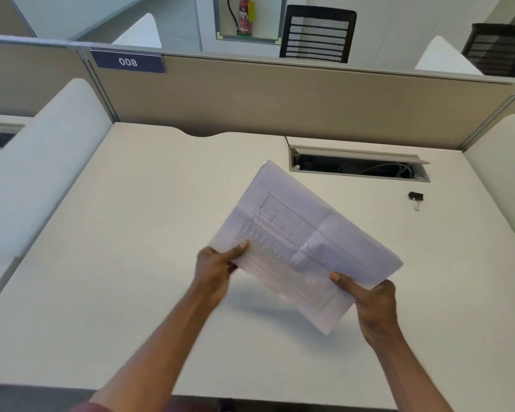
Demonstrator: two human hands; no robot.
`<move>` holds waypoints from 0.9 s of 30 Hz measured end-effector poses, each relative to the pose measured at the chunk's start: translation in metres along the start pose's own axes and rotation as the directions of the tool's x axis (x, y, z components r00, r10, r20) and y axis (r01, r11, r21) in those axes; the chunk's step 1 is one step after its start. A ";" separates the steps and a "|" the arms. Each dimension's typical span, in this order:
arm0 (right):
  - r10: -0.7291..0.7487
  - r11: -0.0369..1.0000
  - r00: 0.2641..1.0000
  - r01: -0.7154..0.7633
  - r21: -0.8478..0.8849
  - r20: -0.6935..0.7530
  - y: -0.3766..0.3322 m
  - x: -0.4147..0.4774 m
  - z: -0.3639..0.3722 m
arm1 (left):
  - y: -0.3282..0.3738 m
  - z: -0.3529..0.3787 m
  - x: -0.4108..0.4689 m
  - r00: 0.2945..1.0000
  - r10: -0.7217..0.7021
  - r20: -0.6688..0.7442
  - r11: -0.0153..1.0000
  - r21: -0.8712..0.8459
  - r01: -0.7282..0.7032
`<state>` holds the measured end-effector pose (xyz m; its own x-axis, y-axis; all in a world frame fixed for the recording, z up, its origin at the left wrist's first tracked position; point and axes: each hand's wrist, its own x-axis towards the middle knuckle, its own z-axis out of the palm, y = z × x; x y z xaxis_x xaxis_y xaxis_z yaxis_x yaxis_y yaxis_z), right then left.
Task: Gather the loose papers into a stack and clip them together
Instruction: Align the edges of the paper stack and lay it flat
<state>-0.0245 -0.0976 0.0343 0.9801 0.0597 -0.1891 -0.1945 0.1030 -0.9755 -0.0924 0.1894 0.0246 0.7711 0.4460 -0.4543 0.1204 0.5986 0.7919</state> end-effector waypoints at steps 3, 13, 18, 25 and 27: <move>-0.033 0.996 0.999 0.035 -0.081 0.023 -0.010 0.010 -0.013 | 0.042 -0.018 0.015 0.975 0.094 0.200 0.952 0.269 -0.147; -0.081 0.962 0.996 0.068 -0.263 -0.042 0.000 0.031 0.003 | 0.042 -0.004 0.042 0.961 0.173 0.215 0.738 0.618 -0.271; 0.021 0.959 0.999 -0.028 -0.282 -0.026 0.016 0.029 0.008 | -0.006 -0.014 0.044 0.988 0.121 0.098 0.790 0.593 -0.155; 0.036 0.979 0.995 -0.054 -0.197 -0.092 0.024 0.025 0.012 | -0.025 -0.017 0.040 0.990 0.138 0.019 0.840 0.527 -0.127; 0.035 0.980 0.995 -0.054 -0.192 -0.098 0.026 0.024 0.012 | -0.025 -0.016 0.040 0.992 0.123 0.025 0.841 0.528 -0.117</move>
<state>-0.0062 -0.0814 0.0062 0.9717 -0.0345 -0.2336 -0.2359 -0.0926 -0.9674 -0.0750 0.2029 -0.0200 0.7953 0.4995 -0.3435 0.3412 0.0996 0.9347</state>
